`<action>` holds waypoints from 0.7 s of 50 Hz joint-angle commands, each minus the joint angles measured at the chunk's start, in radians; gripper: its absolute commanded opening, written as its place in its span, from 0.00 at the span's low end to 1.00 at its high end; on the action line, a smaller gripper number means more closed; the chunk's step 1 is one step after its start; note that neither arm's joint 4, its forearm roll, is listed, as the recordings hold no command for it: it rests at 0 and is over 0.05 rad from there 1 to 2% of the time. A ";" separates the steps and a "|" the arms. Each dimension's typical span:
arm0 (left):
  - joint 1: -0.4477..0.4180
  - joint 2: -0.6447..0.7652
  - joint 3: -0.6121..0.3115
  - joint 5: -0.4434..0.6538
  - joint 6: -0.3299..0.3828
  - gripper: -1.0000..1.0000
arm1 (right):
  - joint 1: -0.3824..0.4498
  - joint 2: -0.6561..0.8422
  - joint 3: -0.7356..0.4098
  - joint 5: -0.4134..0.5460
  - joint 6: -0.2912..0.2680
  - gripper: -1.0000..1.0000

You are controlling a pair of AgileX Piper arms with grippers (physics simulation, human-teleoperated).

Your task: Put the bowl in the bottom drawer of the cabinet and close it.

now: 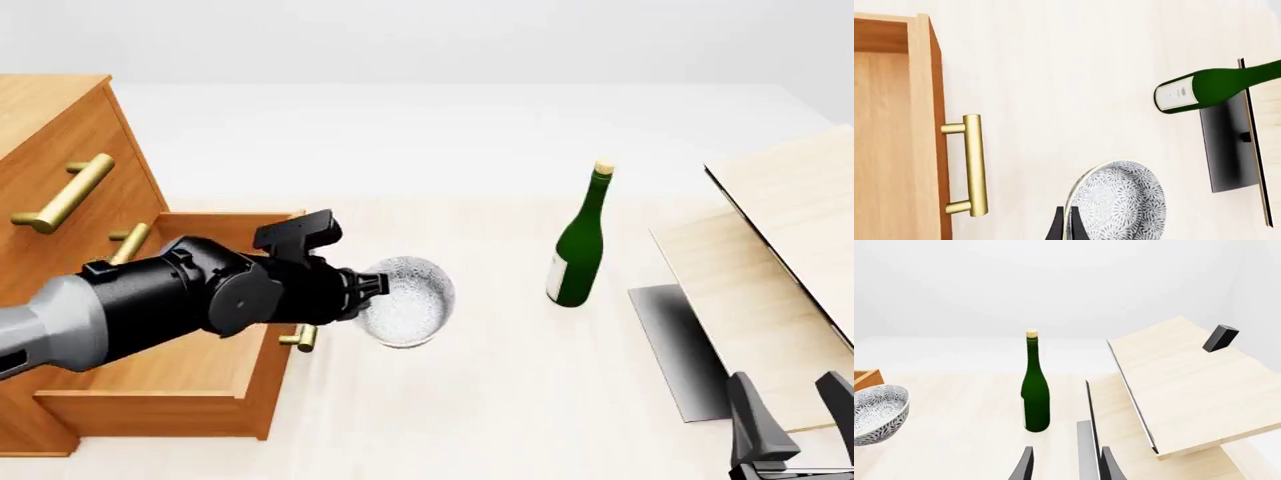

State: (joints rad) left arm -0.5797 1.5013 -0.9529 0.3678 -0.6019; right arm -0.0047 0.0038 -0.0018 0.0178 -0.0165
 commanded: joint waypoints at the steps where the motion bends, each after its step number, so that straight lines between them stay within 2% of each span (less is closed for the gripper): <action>1: 0.064 -0.104 0.063 0.022 0.010 0.00 | 0.000 0.000 0.000 0.000 -0.001 1.00; 35: 0.191 -0.251 0.125 0.057 -0.008 0.00 | 0.000 0.000 0.000 0.000 0.000 1.00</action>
State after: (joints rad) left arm -0.4551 1.3079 -0.8684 0.4125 -0.6204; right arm -0.0047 0.0038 -0.0018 0.0178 -0.0165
